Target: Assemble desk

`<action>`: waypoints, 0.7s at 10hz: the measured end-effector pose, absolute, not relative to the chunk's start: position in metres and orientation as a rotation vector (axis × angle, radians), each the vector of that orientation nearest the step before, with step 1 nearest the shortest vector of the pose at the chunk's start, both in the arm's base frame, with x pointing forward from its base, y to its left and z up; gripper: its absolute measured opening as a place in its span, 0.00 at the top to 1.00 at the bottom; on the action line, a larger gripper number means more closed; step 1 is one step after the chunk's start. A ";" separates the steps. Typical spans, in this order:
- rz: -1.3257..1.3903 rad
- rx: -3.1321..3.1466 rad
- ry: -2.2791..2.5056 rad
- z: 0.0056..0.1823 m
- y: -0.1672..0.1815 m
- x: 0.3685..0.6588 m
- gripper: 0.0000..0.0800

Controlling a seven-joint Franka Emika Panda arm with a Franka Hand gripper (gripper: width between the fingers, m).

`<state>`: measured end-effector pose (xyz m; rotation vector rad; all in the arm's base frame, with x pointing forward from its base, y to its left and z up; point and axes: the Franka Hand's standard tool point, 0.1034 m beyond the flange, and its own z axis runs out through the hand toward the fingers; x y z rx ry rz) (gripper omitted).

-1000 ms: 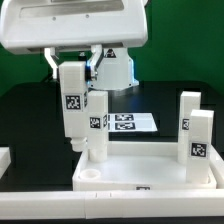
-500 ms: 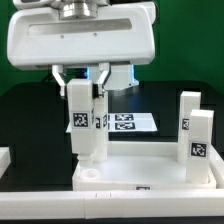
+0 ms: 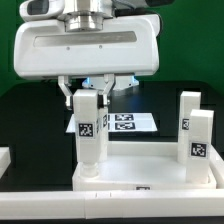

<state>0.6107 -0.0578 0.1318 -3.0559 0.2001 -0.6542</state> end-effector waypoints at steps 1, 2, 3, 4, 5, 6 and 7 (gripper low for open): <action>-0.648 -3.058 0.197 0.129 -0.057 0.610 0.64; -0.640 -3.059 0.196 0.126 -0.056 0.609 0.64; -0.644 -3.063 0.196 0.123 -0.057 0.608 0.64; -0.641 -3.065 0.196 0.120 -0.057 0.608 0.64; -0.640 -3.068 0.197 0.117 -0.057 0.607 0.64; -0.662 -3.069 0.195 0.117 -0.057 0.609 0.64; -0.680 -3.070 0.193 0.117 -0.056 0.610 0.64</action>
Offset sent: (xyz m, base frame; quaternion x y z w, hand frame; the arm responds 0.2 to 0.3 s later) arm -0.0027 0.0013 -0.0113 -0.0041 0.0088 0.0023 0.9999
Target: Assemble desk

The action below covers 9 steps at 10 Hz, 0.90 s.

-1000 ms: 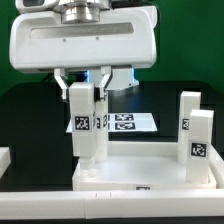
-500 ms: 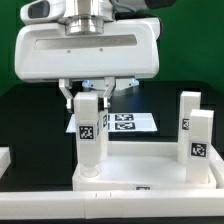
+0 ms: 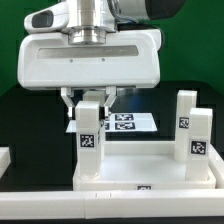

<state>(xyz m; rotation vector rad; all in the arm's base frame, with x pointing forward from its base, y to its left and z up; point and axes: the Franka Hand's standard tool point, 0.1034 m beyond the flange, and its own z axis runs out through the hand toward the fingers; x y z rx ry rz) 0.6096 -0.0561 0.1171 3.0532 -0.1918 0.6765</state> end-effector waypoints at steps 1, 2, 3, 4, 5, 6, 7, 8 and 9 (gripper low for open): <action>0.681 3.051 -0.191 0.117 -0.056 0.610 0.64; 0.681 3.051 -0.191 0.117 -0.056 0.610 0.64; 0.681 3.051 -0.191 0.117 -0.056 0.610 0.64; 0.646 3.071 -0.198 0.116 -0.054 0.609 0.50; 0.561 3.124 -0.220 0.119 -0.050 0.613 0.31; 0.512 3.153 -0.239 0.123 -0.049 0.618 0.31; 0.357 3.213 -0.254 0.124 -0.044 0.619 0.23; 0.231 3.244 -0.248 0.127 -0.043 0.624 0.20; 0.132 3.261 -0.229 0.128 -0.045 0.628 0.19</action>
Offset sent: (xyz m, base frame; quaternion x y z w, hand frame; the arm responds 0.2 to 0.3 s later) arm 0.0000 0.0000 0.0000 0.0000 0.0000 0.0000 1.0000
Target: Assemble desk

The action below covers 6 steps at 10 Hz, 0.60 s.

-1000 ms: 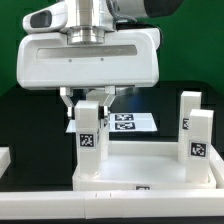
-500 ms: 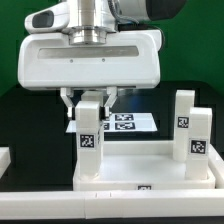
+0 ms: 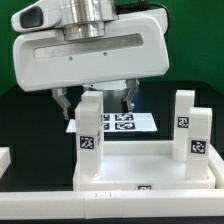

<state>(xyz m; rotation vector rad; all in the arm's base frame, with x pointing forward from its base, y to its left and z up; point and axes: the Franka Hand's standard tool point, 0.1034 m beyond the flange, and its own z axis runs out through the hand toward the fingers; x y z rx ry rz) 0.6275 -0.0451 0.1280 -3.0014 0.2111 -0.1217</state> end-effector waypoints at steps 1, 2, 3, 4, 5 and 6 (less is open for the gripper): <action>0.002 -2.992 0.193 0.128 -0.051 0.628 0.19; 0.061 -2.995 0.154 0.126 -0.059 0.630 0.19; 0.072 -3.007 0.149 0.121 -0.066 0.630 0.19; 0.023 -3.020 0.149 0.117 -0.064 0.630 0.22; 0.032 -3.017 0.153 0.118 -0.063 0.630 0.22; 0.033 -3.015 0.191 0.118 -0.064 0.630 0.50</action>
Offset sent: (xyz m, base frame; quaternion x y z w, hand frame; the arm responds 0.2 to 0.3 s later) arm -0.0172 -0.0162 -0.0191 -0.0762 0.0580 -0.0135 0.9953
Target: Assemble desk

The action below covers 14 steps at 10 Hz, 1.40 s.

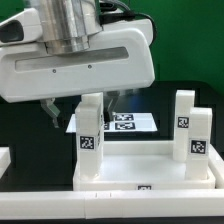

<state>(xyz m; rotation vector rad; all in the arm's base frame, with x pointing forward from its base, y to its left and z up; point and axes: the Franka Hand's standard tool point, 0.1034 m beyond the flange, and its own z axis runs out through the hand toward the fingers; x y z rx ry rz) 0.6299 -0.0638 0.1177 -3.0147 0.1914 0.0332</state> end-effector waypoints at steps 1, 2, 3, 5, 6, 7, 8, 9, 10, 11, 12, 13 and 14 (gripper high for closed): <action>0.033 -3.015 0.193 0.117 -0.064 0.630 0.50; 0.037 -3.005 0.300 0.117 -0.063 0.630 0.64; 0.044 -2.991 0.419 0.117 -0.063 0.630 0.64; 0.054 -2.966 0.584 0.116 -0.063 0.630 0.64; 0.049 -2.910 0.812 0.116 -0.063 0.631 0.64; 0.019 -2.816 1.107 0.116 -0.061 0.634 0.64; -0.018 -2.700 1.375 0.116 -0.061 0.632 0.64; -0.024 -2.596 1.561 0.116 -0.058 0.632 0.64; -0.026 -2.489 1.719 0.116 -0.057 0.633 0.64; -0.015 -2.415 1.797 0.116 -0.059 0.633 0.64; -0.004 -2.333 1.879 0.116 -0.061 0.632 0.64; -0.009 -2.391 1.809 0.116 -0.061 0.632 0.64; -0.014 -2.477 1.705 0.115 -0.061 0.631 0.64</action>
Offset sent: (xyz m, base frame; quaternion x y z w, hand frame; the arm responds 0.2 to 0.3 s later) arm 0.0000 0.0000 0.0000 0.0000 0.0000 0.1938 0.9810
